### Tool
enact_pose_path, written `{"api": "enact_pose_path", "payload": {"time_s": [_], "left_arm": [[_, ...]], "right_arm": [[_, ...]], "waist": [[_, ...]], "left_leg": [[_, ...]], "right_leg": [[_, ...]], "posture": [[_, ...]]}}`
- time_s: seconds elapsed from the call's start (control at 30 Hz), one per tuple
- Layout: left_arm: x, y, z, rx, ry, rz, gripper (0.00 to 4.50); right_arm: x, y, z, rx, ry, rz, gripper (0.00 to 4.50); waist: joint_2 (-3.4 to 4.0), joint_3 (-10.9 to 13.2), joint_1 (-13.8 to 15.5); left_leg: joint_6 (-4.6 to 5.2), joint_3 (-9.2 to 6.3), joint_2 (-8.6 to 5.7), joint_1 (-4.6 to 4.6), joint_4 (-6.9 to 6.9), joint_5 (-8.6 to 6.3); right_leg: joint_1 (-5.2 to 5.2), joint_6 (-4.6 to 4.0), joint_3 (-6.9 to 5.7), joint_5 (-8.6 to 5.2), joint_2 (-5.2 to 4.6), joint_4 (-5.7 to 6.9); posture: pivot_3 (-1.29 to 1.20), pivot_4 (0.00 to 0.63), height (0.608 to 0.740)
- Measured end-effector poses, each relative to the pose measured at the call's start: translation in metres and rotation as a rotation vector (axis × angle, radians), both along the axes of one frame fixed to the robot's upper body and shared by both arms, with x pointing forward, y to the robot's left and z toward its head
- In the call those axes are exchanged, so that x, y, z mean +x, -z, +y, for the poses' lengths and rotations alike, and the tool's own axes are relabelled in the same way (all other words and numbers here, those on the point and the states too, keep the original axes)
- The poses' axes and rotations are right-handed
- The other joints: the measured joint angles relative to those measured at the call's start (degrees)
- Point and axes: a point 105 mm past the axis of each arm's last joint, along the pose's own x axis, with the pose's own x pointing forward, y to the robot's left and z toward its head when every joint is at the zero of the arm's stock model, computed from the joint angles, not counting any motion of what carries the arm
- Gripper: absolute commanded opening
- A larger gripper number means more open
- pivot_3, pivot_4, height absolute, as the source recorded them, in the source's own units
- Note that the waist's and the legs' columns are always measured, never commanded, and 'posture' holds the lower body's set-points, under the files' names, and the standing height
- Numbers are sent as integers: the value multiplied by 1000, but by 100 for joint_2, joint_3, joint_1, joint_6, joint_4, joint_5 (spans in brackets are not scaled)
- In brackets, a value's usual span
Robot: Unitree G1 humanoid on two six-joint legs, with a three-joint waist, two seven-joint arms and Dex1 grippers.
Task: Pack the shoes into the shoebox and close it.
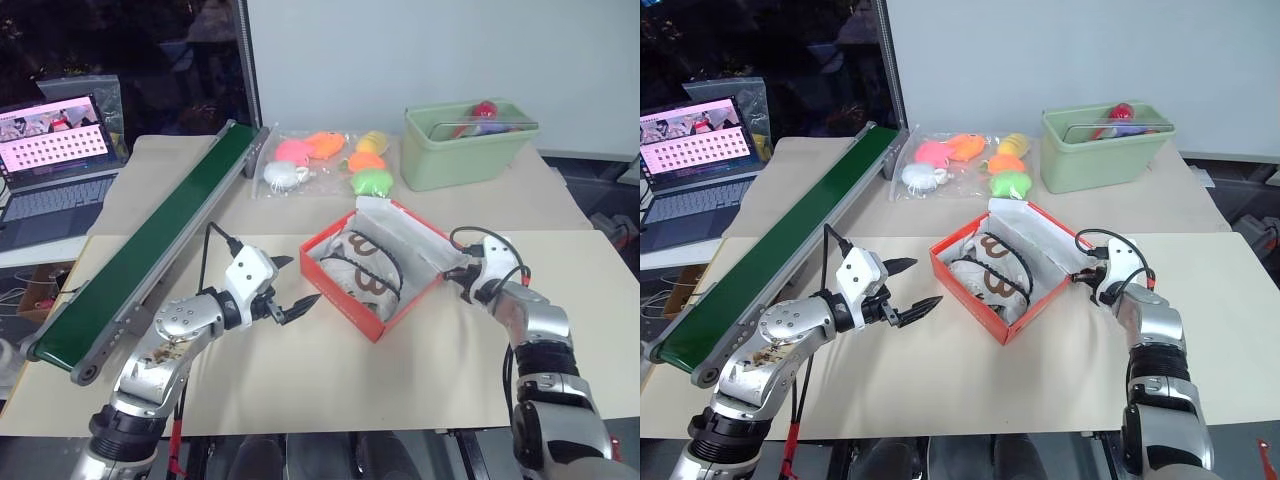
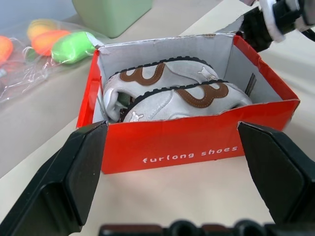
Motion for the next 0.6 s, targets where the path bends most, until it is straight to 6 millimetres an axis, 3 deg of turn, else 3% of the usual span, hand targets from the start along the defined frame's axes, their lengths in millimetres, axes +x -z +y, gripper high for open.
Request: {"api": "enact_pose_path", "payload": {"time_s": [0.17, 0.3, 0.47, 0.6], "left_arm": [[0, 0, 0, 0, 0, 0, 4500], [0, 0, 0, -1, 0, -1, 4500], [0, 0, 0, 0, 0, -2, 4500], [1, -3, 1, 6, 1, -7, 4500]], "right_arm": [[10, -19, 7, 286, 47, -134, 28], [18, -54, 22, 620, -22, -317, 28], [13, -79, 40, 699, -185, -436, 28], [-9, -105, 65, 587, -429, -550, 28]], "waist": [[1, 0, -20], [2, 0, -21], [2, 0, 0], [4, -1, -6]], "left_leg": [[0, 1, 2, 1, 0, 0], [0, 1, 3, 1, 0, 0], [0, 0, 3, -1, 0, 0], [0, -1, 5, 0, -1, 0]], "right_leg": [[-1, 0, 1, 0, 1, 3], [-1, 0, 1, 0, 2, 4], [-2, 0, -1, 0, 2, 3], [-4, 1, -2, 0, 2, 8]], "posture": [[0, 150, 729], [0, 150, 729], [0, 150, 729], [0, 150, 729]]}}
